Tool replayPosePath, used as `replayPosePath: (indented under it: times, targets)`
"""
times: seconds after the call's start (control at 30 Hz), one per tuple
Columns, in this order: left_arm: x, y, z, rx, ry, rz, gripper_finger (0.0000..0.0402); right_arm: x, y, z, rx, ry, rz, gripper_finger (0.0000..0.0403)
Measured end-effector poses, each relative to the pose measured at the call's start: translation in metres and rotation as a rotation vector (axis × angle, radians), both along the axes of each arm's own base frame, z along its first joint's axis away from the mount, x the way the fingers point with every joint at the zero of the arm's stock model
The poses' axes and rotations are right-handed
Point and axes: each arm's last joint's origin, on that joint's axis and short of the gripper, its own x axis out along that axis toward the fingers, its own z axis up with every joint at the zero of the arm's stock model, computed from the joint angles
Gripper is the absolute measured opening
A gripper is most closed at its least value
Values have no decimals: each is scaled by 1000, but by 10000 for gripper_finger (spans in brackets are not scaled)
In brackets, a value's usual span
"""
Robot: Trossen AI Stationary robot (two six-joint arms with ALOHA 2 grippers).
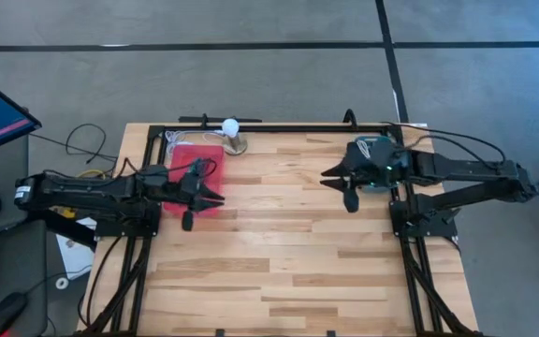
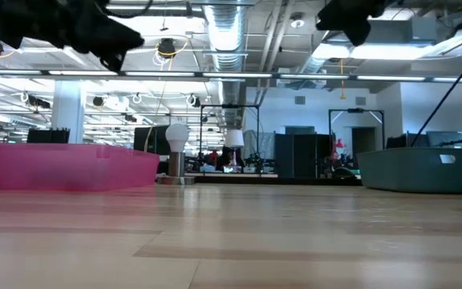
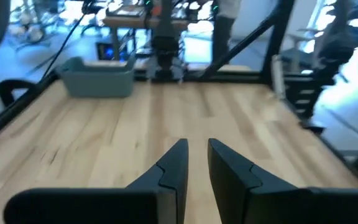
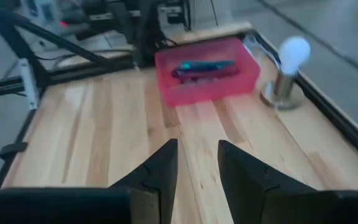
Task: Pick & Place USB Port
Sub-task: Return to Home Position
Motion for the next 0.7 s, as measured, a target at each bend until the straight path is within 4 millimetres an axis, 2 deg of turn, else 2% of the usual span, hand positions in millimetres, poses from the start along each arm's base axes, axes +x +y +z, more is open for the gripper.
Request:
replayPosePath:
  times: [0.13, 0.33, 0.5, 0.7]
  targets:
    - [-11, -2, 8, 8, -66, -49, 62, -18, 8, -10, -22, -121, 69, 107]
    - [-30, -6, 17, 68, -171, -160, 62, -47, 13, -38, 25, -267, 169, 107]
    - [-43, -7, 14, 59, -146, -161, 62, -70, 14, -51, 29, -361, 194, 107]
    - [-57, -7, 2, 69, -209, -160, 62, -96, 15, -58, 8, -457, 204, 107]
